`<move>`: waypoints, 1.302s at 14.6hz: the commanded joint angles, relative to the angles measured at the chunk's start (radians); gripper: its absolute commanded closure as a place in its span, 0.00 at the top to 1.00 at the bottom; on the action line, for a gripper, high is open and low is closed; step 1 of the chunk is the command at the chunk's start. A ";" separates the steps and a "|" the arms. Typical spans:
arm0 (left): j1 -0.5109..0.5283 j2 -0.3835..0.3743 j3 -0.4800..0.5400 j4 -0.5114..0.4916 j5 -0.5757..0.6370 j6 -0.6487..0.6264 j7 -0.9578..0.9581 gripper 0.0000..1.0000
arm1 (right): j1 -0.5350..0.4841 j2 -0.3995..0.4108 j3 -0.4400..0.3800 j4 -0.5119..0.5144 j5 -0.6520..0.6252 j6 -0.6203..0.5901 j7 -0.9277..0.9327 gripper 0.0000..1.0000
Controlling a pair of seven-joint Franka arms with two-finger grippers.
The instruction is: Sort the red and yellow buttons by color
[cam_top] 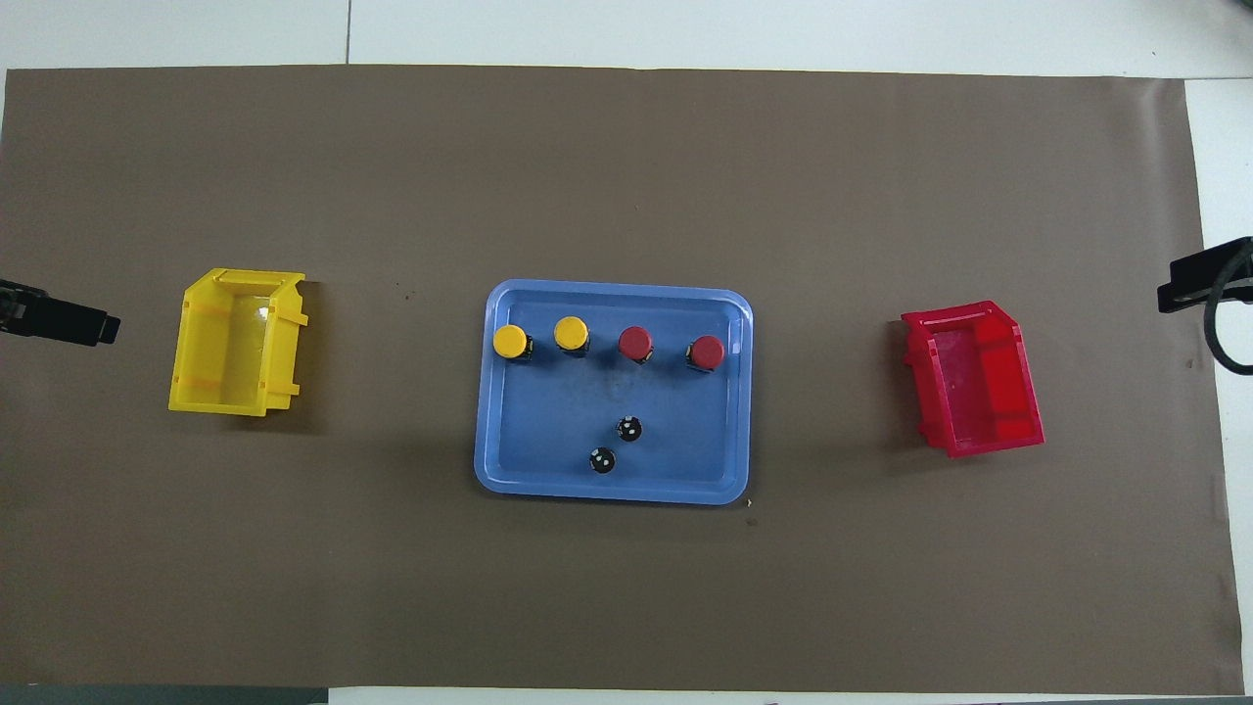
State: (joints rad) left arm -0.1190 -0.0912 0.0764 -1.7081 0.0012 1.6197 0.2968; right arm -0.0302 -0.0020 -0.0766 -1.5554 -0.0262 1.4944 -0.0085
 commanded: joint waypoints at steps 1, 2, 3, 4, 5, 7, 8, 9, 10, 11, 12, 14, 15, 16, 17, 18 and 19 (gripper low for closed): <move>0.005 -0.004 -0.006 0.012 0.019 -0.018 0.012 1.00 | -0.001 -0.010 -0.002 -0.011 0.014 -0.011 -0.025 1.00; 0.005 -0.004 -0.006 0.012 0.019 -0.018 0.010 1.00 | -0.001 -0.010 -0.002 -0.011 0.014 -0.011 -0.025 1.00; 0.005 -0.004 -0.007 0.012 0.019 -0.018 0.010 1.00 | -0.001 -0.012 -0.002 -0.011 0.015 -0.011 -0.024 1.00; 0.005 -0.004 -0.006 0.012 0.019 -0.018 0.012 1.00 | -0.001 -0.012 -0.002 -0.011 0.017 -0.011 -0.019 1.00; 0.005 -0.004 -0.006 0.012 0.019 -0.018 0.012 1.00 | -0.001 -0.012 -0.002 -0.012 0.016 -0.010 -0.016 1.00; 0.005 -0.004 -0.006 0.012 0.019 -0.020 0.012 1.00 | -0.001 -0.012 0.000 -0.014 0.015 -0.011 -0.019 1.00; 0.005 -0.004 -0.006 0.012 0.019 -0.020 0.012 1.00 | 0.001 -0.015 0.009 -0.018 0.015 -0.020 -0.021 1.00; 0.005 -0.004 -0.006 0.012 0.019 -0.018 0.012 1.00 | -0.001 -0.015 0.039 -0.017 0.015 -0.022 -0.015 1.00; 0.005 -0.004 -0.006 0.012 0.019 -0.018 0.012 1.00 | -0.002 -0.016 0.053 -0.015 0.014 -0.022 -0.021 1.00; 0.005 -0.004 -0.006 0.012 0.019 -0.018 0.012 1.00 | -0.001 -0.015 0.055 -0.012 0.015 -0.016 -0.019 1.00; 0.005 -0.004 -0.006 0.012 0.019 -0.018 0.012 1.00 | -0.001 -0.009 0.067 -0.009 0.020 -0.007 -0.018 1.00; 0.005 -0.004 -0.006 0.012 0.019 -0.018 0.012 1.00 | 0.001 -0.001 0.119 -0.006 0.042 0.035 -0.004 1.00; 0.005 -0.004 -0.006 0.012 0.019 -0.020 0.012 1.00 | 0.019 0.007 0.168 -0.005 0.042 0.050 0.052 1.00; 0.005 -0.004 -0.006 0.012 0.019 -0.018 0.012 1.00 | 0.056 0.028 0.200 0.004 0.040 0.061 0.174 1.00; 0.005 -0.004 -0.006 0.012 0.019 -0.018 0.012 1.00 | 0.106 0.065 0.214 0.017 0.039 0.084 0.297 1.00; 0.005 -0.004 -0.006 0.012 0.019 -0.018 0.010 1.00 | 0.166 0.098 0.215 0.024 0.035 0.125 0.376 1.00; 0.005 -0.004 -0.006 0.012 0.019 -0.018 0.012 1.00 | 0.218 0.132 0.215 0.021 0.035 0.173 0.433 1.00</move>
State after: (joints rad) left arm -0.1190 -0.0912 0.0764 -1.7081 0.0012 1.6193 0.2968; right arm 0.1085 0.0510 0.1348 -1.5558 0.0127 1.6049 0.3074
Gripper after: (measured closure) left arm 0.000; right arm 0.000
